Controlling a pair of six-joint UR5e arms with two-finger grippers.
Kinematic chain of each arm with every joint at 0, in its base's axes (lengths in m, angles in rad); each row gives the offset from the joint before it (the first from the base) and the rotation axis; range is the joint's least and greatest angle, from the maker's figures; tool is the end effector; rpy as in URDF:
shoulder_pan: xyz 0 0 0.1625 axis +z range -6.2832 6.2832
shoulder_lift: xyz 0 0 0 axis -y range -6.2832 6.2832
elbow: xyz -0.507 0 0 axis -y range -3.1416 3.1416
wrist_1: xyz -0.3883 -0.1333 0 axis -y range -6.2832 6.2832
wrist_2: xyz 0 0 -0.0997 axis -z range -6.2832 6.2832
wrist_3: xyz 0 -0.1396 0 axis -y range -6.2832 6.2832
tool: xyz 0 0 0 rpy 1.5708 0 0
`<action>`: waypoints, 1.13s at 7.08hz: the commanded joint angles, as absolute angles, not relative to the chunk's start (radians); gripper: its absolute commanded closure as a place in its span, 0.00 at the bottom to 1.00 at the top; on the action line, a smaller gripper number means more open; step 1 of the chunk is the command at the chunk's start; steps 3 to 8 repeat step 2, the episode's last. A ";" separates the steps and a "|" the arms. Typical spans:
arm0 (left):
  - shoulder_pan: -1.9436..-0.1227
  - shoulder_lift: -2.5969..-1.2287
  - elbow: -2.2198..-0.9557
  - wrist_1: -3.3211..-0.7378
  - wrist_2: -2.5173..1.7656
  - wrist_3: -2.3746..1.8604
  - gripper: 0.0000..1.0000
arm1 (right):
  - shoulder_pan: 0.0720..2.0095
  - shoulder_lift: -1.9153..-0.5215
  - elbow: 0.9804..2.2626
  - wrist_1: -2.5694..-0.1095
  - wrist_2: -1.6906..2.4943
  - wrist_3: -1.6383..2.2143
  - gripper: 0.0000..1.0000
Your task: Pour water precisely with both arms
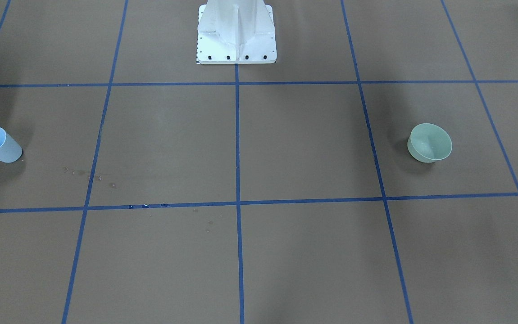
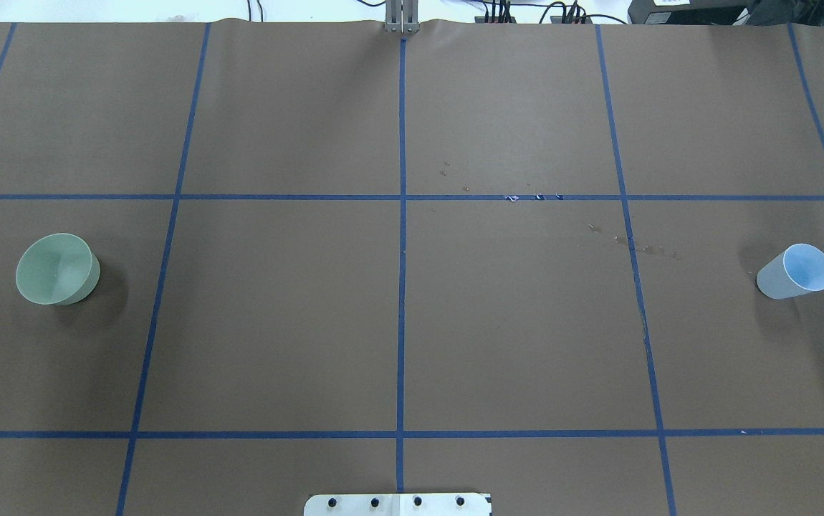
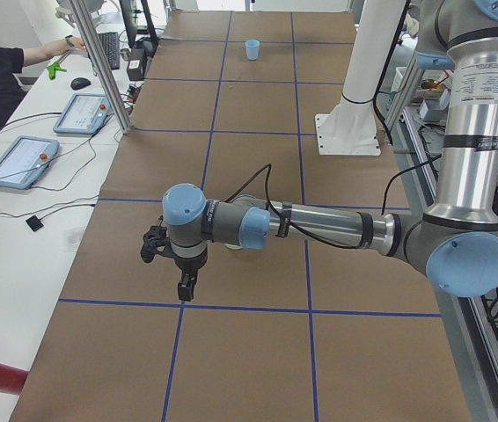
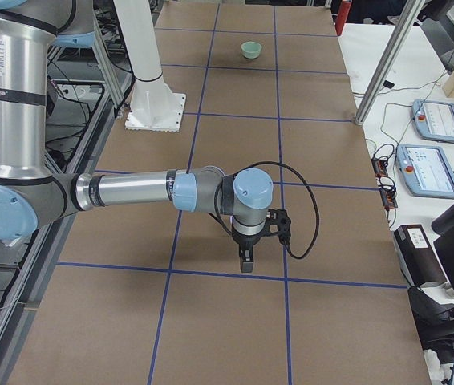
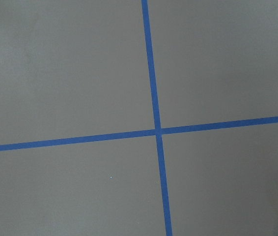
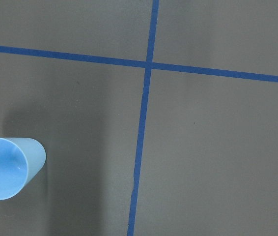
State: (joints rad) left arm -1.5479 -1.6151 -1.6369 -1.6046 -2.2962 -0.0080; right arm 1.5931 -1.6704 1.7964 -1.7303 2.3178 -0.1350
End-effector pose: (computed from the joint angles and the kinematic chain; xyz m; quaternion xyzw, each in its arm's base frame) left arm -0.0287 -0.5229 0.7153 0.0619 0.3549 0.0325 0.9323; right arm 0.0481 -0.4301 0.7239 0.0131 -0.3649 -0.0463 0.9298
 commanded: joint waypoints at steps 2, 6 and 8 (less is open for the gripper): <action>-1.549 -1.614 -1.637 -1.605 -2.296 -0.009 0.00 | 1.594 -1.672 1.798 -1.730 2.318 -0.135 0.00; -1.549 -1.614 -1.637 -1.605 -2.296 -0.009 0.00 | 1.594 -1.672 1.798 -1.730 2.318 -0.135 0.00; -1.549 -1.614 -1.637 -1.605 -2.296 -0.009 0.00 | 1.594 -1.672 1.798 -1.730 2.318 -0.135 0.00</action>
